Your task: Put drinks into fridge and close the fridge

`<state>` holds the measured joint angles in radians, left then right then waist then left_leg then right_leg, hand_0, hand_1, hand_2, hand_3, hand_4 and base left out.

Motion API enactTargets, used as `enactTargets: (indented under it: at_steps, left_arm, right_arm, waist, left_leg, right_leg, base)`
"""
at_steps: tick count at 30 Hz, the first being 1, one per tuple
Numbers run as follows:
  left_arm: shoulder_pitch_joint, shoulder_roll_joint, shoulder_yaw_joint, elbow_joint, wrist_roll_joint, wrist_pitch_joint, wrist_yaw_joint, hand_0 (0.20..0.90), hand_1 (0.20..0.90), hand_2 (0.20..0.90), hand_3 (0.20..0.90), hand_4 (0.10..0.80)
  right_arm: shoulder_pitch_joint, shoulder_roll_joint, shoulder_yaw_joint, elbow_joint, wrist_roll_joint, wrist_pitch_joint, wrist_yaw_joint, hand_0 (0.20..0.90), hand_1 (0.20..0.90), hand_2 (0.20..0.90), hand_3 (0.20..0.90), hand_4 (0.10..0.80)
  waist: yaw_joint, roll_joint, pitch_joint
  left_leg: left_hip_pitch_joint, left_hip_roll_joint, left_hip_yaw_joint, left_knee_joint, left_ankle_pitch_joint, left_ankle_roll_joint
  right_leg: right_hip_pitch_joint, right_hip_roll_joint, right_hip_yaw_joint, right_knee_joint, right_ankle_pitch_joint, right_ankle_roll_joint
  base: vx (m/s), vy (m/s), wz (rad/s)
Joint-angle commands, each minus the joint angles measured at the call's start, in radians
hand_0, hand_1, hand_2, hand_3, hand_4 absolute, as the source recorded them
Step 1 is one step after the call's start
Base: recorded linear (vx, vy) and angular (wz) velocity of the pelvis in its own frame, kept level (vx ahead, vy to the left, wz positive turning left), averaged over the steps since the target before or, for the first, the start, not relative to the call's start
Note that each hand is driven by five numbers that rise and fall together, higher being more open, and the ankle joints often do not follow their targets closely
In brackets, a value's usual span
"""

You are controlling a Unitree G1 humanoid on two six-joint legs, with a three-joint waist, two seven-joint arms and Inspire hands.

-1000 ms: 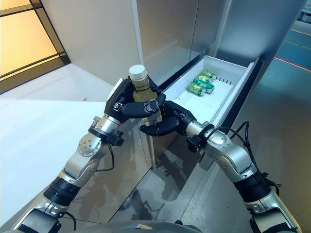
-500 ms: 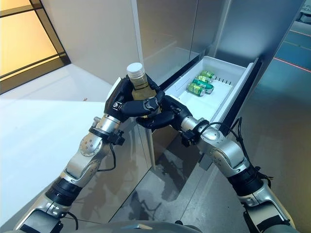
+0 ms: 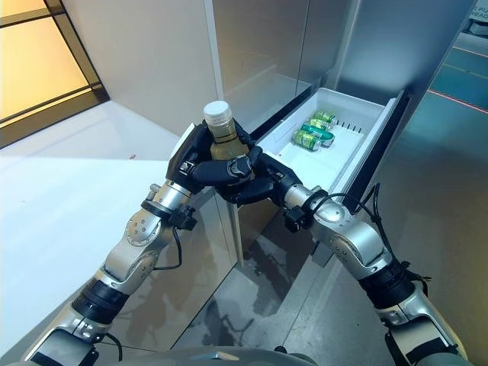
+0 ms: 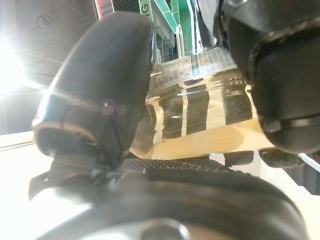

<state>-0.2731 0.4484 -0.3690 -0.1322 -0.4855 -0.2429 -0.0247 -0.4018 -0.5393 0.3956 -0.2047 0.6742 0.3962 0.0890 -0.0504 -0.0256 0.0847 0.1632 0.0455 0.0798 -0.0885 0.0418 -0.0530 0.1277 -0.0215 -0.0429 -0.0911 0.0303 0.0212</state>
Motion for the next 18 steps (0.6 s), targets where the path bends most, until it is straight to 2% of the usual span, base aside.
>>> enactTargets:
  at_steps: [1, 2, 3, 4, 8, 12, 18]
  left_arm:
    - [-0.222, -0.079, -0.062, -0.126, 0.046, -0.250, -0.006, 0.300, 0.300, 0.300, 0.200, 0.100]
    - [-0.223, -0.078, -0.058, -0.132, 0.049, -0.253, -0.003, 0.300, 0.300, 0.300, 0.200, 0.100]
    - [-0.224, -0.077, -0.055, -0.142, 0.046, -0.250, 0.006, 0.582, 0.582, 0.582, 0.529, 0.429]
    - [-0.224, -0.078, -0.054, -0.145, 0.043, -0.247, 0.011, 0.900, 0.900, 0.900, 0.900, 0.800]
    - [-0.221, -0.083, -0.039, -0.157, 0.028, -0.258, 0.026, 0.900, 0.900, 0.900, 0.900, 0.800]
    - [-0.212, -0.080, 0.001, -0.180, 0.046, -0.295, 0.092, 0.900, 0.900, 0.900, 0.900, 0.800]
    - [-0.213, -0.067, 0.059, -0.216, 0.130, -0.313, 0.182, 0.900, 0.900, 0.900, 0.900, 0.800]
  right_arm:
    - [-0.151, 0.110, -0.057, -0.030, 0.000, -0.111, -0.059, 0.300, 0.300, 0.300, 0.200, 0.100]
    - [-0.151, 0.108, -0.061, -0.030, -0.018, -0.117, -0.065, 0.300, 0.300, 0.300, 0.200, 0.100]
    - [-0.150, 0.105, -0.067, -0.031, -0.052, -0.131, -0.076, 0.300, 0.300, 0.300, 0.200, 0.100]
    - [-0.151, 0.102, -0.071, -0.031, -0.077, -0.139, -0.085, 0.300, 0.300, 0.300, 0.200, 0.100]
    - [-0.163, 0.087, -0.102, -0.026, -0.195, -0.171, -0.114, 0.300, 0.300, 0.300, 0.200, 0.100]
    - [-0.184, 0.049, -0.148, -0.023, -0.371, -0.209, -0.169, 0.300, 0.300, 0.300, 0.200, 0.100]
    - [-0.207, 0.000, -0.209, 0.002, -0.401, -0.232, -0.249, 0.300, 0.300, 0.300, 0.200, 0.100]
  waist:
    - [0.003, -0.023, -0.087]
    - [0.003, -0.023, -0.087]
    - [0.003, -0.023, -0.087]
    - [0.002, -0.023, -0.088]
    - [0.002, -0.022, -0.086]
    - [0.003, -0.021, -0.081]
    - [0.007, -0.024, -0.076]
  left_leg:
    - [-0.048, -0.075, -0.038, 0.001, -0.031, 0.080]
    - [-0.048, -0.075, -0.038, 0.001, -0.031, 0.080]
    - [-0.049, -0.075, -0.039, 0.001, -0.031, 0.079]
    - [-0.050, -0.075, -0.039, 0.001, -0.031, 0.079]
    - [-0.050, -0.075, -0.039, 0.001, -0.034, 0.079]
    - [-0.049, -0.076, -0.041, 0.001, -0.035, 0.079]
    - [-0.047, -0.076, -0.046, 0.001, -0.037, 0.077]
  right_leg:
    - [-0.018, 0.007, 0.010, 0.015, 0.020, 0.021]
    - [-0.018, 0.007, 0.010, 0.015, 0.021, 0.021]
    - [-0.018, 0.007, 0.010, 0.014, 0.021, 0.022]
    - [-0.019, 0.007, 0.010, 0.014, 0.021, 0.022]
    - [-0.020, 0.007, 0.011, 0.014, 0.022, 0.023]
    - [-0.021, 0.009, 0.015, 0.016, 0.023, 0.022]
    - [-0.021, 0.010, 0.012, 0.021, 0.020, 0.021]
  base:
    - [0.000, 0.000, 0.00]
    - [0.000, 0.000, 0.00]
    - [0.000, 0.000, 0.00]
    - [0.000, 0.000, 0.00]
    - [0.000, 0.000, 0.00]
    - [0.000, 0.000, 0.00]
    - [-0.003, -0.001, 0.01]
